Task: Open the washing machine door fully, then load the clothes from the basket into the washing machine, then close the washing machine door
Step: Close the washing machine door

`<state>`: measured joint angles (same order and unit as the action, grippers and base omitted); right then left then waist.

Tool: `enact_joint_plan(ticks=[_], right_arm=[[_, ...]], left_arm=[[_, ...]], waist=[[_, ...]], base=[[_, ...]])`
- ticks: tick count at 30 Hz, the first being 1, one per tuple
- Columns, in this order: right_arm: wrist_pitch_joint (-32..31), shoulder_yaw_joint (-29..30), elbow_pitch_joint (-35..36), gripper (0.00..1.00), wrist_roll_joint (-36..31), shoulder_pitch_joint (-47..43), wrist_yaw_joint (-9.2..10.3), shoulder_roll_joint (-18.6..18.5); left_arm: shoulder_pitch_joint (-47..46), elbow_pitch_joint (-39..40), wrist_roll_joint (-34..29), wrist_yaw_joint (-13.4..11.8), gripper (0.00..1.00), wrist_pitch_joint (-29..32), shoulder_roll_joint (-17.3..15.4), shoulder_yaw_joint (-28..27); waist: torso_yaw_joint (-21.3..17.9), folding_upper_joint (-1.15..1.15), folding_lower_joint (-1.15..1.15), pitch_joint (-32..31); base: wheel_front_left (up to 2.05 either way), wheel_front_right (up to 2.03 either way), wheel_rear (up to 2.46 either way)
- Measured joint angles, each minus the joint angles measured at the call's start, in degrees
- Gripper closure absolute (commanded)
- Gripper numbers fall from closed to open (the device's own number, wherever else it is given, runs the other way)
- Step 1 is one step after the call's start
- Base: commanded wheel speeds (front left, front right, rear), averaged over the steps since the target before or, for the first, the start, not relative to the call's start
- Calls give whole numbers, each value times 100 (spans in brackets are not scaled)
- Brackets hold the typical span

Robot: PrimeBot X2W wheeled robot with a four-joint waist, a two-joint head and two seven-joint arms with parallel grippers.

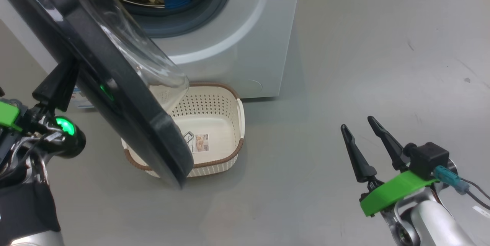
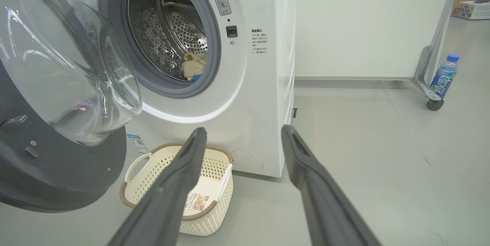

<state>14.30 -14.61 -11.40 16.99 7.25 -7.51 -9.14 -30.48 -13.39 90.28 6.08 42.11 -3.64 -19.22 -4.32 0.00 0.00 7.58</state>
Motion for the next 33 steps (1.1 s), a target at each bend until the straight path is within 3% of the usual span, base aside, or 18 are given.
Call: enact_joint_plan(ticks=[12, 23, 33], right_arm=[[0, 4, 2, 0, 0, 7, 0, 38], [0, 13, 30, 0, -1, 76, 0, 53], [0, 142, 71, 0, -3, 138, 0, 75]], left_arm=[[-318, -46, 310, 89, 100, -185, 172, 461], [-736, -80, 308, 98, 100, -809, 202, 839], [-783, -37, 140, 99, 100, -1024, 219, 817]], waist=[[-166, 0, 0, 122], [-347, 0, 0, 396], [-391, 0, 0, 469]], base=[[0, 0, 0], [0, 0, 0], [0, 0, 0]])
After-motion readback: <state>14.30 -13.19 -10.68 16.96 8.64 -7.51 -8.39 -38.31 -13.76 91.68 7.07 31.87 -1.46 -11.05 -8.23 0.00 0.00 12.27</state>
